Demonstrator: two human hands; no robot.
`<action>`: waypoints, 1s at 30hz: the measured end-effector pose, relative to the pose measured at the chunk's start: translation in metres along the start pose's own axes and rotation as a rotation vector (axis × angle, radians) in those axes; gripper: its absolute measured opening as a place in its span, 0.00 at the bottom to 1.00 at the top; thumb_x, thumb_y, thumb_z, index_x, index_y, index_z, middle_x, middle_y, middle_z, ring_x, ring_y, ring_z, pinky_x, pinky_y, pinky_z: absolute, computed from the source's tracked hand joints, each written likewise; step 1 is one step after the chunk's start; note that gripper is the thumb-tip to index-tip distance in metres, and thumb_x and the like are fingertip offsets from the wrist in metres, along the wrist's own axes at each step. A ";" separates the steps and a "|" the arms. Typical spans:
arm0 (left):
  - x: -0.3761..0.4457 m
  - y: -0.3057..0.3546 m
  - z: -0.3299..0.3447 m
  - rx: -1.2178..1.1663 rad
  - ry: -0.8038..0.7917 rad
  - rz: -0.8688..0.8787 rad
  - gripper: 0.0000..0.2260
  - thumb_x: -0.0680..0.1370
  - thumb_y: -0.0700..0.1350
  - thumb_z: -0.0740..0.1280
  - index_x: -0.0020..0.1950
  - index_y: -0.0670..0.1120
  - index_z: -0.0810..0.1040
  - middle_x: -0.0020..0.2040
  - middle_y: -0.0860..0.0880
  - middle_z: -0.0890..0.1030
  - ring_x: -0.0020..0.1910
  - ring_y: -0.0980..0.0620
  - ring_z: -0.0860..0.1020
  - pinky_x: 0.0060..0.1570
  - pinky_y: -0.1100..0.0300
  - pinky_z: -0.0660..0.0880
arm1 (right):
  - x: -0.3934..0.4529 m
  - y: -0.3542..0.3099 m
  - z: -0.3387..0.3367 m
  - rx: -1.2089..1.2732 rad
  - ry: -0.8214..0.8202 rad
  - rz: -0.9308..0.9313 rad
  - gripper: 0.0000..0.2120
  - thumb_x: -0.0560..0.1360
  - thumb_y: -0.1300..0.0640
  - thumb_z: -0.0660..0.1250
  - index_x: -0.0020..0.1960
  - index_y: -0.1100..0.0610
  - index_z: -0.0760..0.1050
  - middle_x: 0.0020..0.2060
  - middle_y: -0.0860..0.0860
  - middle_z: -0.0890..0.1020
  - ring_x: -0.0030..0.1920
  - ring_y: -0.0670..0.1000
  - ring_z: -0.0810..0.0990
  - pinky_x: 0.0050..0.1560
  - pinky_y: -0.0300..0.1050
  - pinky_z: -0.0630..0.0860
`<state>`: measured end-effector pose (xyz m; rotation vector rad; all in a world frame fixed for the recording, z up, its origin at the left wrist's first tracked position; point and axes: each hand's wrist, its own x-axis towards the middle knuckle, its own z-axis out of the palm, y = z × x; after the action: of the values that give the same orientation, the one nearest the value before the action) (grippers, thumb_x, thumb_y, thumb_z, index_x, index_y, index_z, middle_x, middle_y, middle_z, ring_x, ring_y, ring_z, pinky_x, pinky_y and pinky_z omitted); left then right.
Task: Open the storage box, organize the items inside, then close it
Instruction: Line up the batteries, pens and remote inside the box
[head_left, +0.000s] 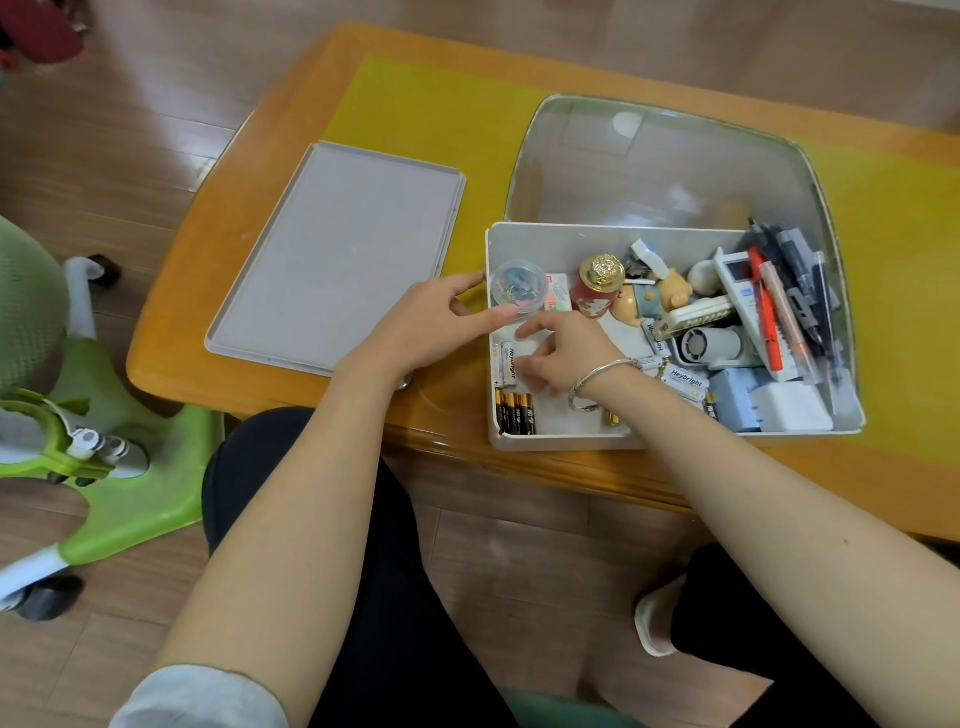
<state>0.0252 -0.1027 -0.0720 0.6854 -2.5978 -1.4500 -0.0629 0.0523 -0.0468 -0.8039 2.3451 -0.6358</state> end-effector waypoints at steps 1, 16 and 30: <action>0.000 0.000 0.000 0.001 -0.001 0.004 0.42 0.63 0.77 0.61 0.73 0.59 0.67 0.42 0.50 0.83 0.44 0.55 0.80 0.42 0.63 0.75 | -0.001 -0.001 0.001 -0.010 -0.012 -0.007 0.16 0.73 0.58 0.70 0.60 0.55 0.74 0.40 0.55 0.84 0.38 0.52 0.81 0.47 0.49 0.79; -0.001 0.003 0.000 0.000 0.008 0.015 0.41 0.64 0.76 0.61 0.73 0.58 0.67 0.40 0.55 0.82 0.43 0.57 0.80 0.37 0.68 0.70 | -0.007 -0.008 0.000 -0.146 -0.123 -0.101 0.25 0.74 0.66 0.60 0.69 0.50 0.69 0.56 0.57 0.80 0.57 0.55 0.78 0.59 0.47 0.75; -0.002 0.003 -0.001 -0.004 -0.010 0.000 0.42 0.64 0.76 0.62 0.73 0.57 0.67 0.42 0.52 0.83 0.44 0.56 0.80 0.40 0.65 0.73 | -0.003 0.004 -0.005 -0.190 -0.097 -0.084 0.19 0.74 0.61 0.65 0.64 0.53 0.72 0.48 0.54 0.81 0.49 0.52 0.79 0.51 0.42 0.73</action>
<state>0.0258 -0.1014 -0.0685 0.6792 -2.6021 -1.4617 -0.0653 0.0582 -0.0442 -1.0000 2.3169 -0.4021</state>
